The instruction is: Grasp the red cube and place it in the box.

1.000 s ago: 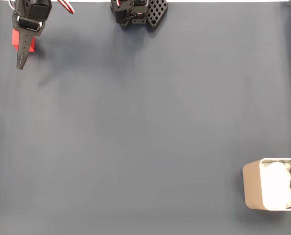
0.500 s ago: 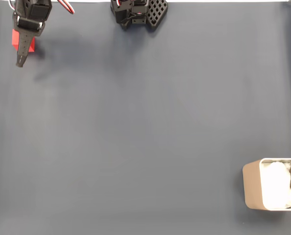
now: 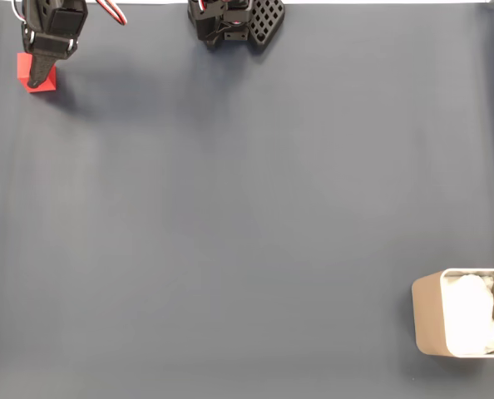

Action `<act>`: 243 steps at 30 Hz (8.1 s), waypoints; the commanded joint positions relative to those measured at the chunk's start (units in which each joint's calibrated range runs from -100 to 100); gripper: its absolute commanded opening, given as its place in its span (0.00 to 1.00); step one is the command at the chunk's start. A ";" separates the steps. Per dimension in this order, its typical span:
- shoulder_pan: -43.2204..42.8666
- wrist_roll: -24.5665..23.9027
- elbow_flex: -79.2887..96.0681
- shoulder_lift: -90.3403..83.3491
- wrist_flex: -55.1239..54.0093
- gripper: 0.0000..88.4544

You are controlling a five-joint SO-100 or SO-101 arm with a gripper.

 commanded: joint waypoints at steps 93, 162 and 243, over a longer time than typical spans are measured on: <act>-84.08 1.66 -62.71 1.82 31.00 0.00; -92.10 2.39 -95.56 46.97 16.57 0.00; -89.48 2.93 -92.73 42.72 12.97 0.27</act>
